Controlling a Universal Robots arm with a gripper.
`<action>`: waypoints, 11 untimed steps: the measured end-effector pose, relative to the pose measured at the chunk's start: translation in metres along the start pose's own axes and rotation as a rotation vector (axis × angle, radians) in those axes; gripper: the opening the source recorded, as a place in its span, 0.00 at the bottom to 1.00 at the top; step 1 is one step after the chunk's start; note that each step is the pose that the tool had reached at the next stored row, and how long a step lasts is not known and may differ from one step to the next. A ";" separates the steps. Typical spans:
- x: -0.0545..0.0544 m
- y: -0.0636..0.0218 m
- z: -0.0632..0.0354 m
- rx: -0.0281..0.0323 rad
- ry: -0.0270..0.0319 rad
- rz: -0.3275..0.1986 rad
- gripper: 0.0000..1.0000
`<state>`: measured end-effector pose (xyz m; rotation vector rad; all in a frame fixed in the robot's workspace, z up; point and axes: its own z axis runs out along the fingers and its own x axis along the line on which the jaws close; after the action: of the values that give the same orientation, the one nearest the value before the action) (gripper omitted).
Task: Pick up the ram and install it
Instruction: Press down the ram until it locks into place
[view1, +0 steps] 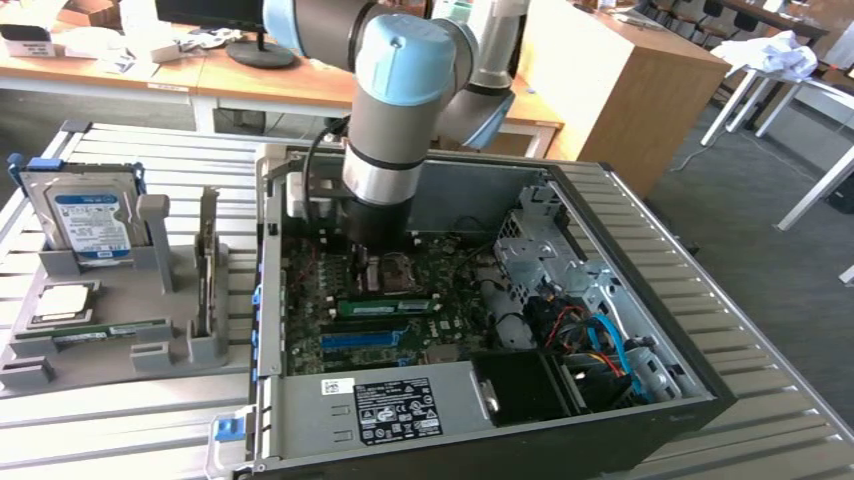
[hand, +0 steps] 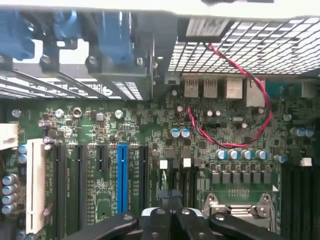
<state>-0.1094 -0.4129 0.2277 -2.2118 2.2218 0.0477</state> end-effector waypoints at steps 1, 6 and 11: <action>0.000 0.0001 0.0033 -0.0006 0.0006 0.000 0.10; 0.000 -0.0002 0.0062 -0.0007 0.0008 0.000 0.10; -0.001 -0.0014 -0.0109 0.0002 -0.0006 0.000 0.10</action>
<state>-0.1078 -0.4126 0.2386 -2.2112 2.2215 0.0481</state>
